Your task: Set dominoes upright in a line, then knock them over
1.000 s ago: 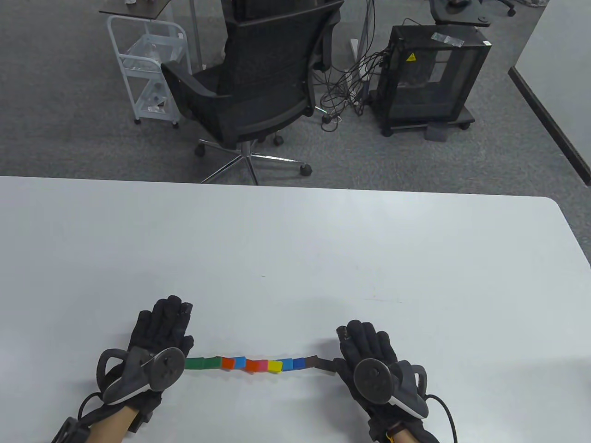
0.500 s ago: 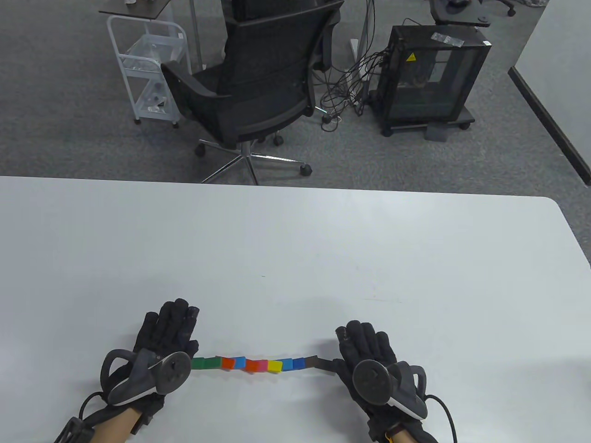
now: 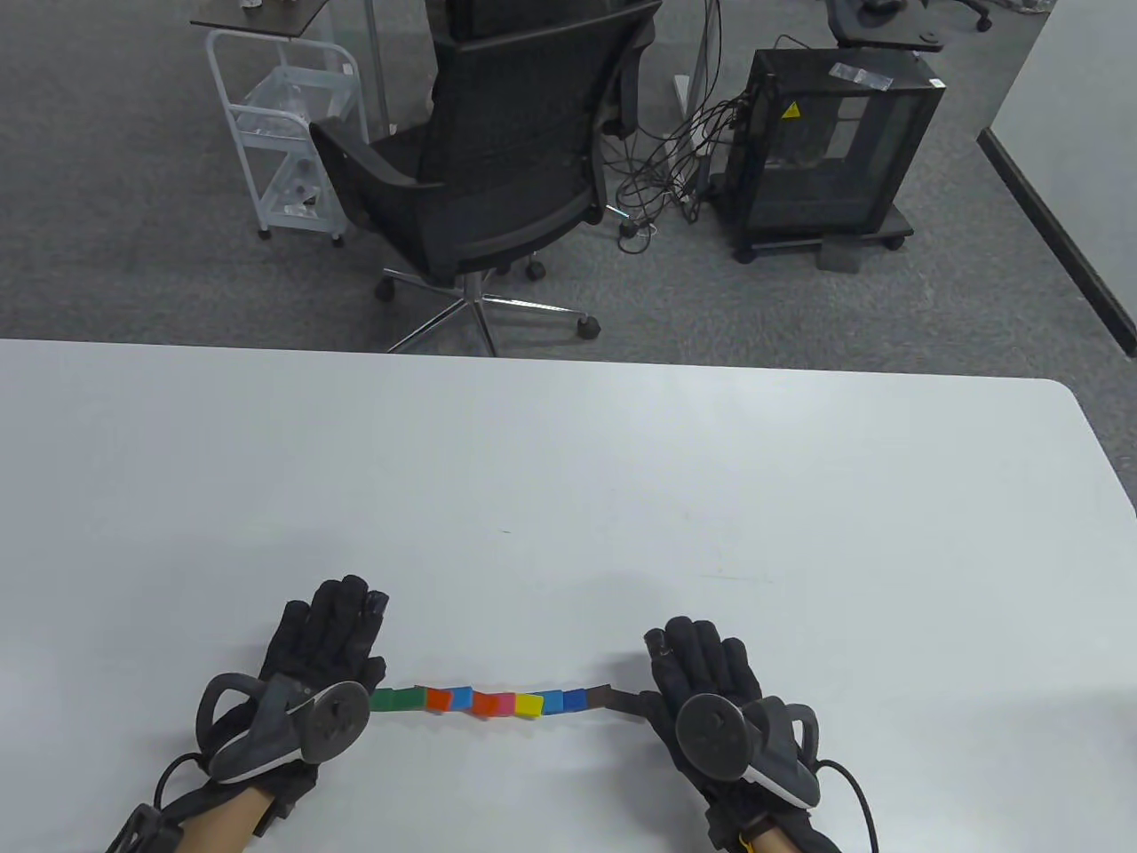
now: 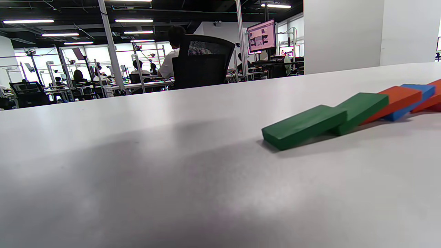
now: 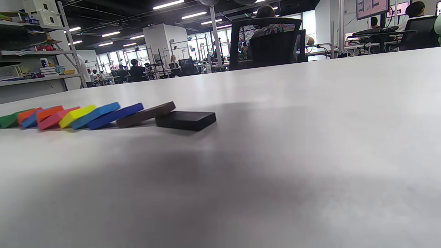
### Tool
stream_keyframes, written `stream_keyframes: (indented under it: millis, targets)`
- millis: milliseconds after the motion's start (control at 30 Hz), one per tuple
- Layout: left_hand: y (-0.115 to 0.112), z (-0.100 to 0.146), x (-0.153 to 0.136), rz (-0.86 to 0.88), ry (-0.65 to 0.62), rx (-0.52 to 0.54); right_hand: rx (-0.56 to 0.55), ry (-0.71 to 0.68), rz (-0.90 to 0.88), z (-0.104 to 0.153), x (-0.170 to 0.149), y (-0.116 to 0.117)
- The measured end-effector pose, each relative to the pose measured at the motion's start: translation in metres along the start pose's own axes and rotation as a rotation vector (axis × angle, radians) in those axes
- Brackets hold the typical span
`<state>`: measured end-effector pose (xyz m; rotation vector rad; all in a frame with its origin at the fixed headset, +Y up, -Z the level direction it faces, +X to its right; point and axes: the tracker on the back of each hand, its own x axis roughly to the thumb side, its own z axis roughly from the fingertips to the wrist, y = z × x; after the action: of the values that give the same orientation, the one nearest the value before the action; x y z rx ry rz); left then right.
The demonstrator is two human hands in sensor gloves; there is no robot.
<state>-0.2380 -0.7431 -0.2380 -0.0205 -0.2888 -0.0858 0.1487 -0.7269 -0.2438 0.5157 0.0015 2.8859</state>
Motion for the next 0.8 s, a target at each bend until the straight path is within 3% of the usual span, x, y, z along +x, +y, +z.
stream_keyframes:
  millis: [800]
  targets:
    - [0.0004, -0.0001, -0.0030, 0.038, 0.015, -0.027, -0.034, -0.014, 0.032, 0.0004, 0.0049, 0.0037]
